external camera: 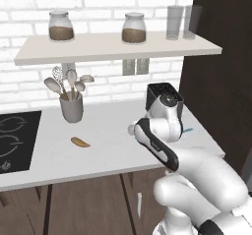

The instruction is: Pick the ladle from the drawer and place it on the counter.

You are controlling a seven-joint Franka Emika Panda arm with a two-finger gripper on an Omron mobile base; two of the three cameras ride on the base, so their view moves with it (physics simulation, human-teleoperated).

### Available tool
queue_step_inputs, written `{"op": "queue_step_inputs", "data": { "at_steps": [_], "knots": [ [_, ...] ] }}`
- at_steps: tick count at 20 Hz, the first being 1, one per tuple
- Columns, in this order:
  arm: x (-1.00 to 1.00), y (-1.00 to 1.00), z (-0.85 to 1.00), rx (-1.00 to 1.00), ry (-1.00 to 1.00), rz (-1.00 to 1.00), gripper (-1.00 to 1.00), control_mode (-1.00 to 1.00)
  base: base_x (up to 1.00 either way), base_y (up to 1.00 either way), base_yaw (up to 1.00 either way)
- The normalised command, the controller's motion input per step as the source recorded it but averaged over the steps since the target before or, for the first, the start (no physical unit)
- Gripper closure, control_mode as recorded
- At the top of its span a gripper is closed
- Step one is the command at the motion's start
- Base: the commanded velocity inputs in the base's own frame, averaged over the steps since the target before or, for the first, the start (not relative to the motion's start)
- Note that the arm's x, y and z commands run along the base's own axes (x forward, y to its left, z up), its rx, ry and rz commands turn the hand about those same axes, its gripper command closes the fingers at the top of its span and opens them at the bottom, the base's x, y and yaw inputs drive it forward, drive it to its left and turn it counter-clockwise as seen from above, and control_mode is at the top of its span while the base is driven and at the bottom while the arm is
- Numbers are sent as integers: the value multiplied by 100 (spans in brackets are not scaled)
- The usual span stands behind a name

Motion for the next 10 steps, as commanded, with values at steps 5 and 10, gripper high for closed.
{"op": "queue_step_inputs", "data": {
  "at_steps": [5, 10],
  "knots": [
    [59, 0, -18, -1, 1, 0, 100, -100, 0, 0, 0],
    [49, 5, -24, -3, 2, 0, 100, -100, 0, 0, 0]
  ]
}}
